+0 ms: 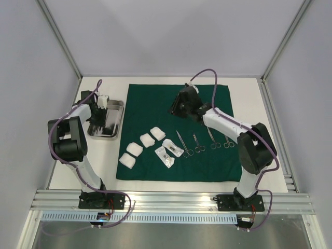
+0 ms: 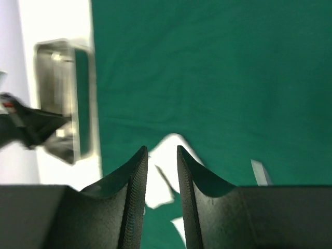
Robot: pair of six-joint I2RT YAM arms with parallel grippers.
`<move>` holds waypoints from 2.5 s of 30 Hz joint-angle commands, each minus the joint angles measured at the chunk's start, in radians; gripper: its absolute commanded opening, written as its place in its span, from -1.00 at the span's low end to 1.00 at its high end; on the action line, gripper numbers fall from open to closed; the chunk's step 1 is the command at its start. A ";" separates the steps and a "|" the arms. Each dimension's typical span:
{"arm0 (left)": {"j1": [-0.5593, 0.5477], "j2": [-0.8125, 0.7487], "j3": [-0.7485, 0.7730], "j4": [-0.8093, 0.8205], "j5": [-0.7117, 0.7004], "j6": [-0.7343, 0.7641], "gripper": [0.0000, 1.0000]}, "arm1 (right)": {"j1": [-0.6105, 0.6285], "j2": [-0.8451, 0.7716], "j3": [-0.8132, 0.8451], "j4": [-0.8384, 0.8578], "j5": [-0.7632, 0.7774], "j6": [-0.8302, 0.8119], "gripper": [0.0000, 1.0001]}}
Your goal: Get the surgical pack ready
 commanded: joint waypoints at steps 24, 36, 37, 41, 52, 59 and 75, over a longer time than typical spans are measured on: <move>0.003 -0.202 -0.035 -0.126 0.082 0.088 -0.39 | -0.548 -0.062 -0.081 -0.676 0.150 -0.582 -0.30; 0.005 -0.201 -0.047 -0.129 0.116 0.086 -0.38 | -0.558 0.084 -0.060 -0.664 0.094 -0.651 -0.37; 0.003 -0.202 -0.047 -0.130 0.119 0.085 -0.38 | -0.557 0.093 -0.058 -0.669 0.101 -0.650 -0.41; 0.003 -0.204 -0.044 -0.133 0.123 0.086 -0.39 | -0.545 0.111 -0.068 -0.669 0.143 -0.665 -0.67; 0.003 -0.199 -0.049 -0.135 0.129 0.091 -0.39 | -0.523 0.003 -0.086 -0.667 0.167 -0.684 -0.99; 0.003 -0.204 -0.049 -0.138 0.136 0.097 -0.39 | -0.523 -0.125 -0.135 -0.598 0.172 -0.664 -0.99; -0.002 -0.262 0.062 -0.320 0.428 0.139 -0.40 | -0.427 -0.304 -0.126 -0.477 0.104 -0.494 -0.99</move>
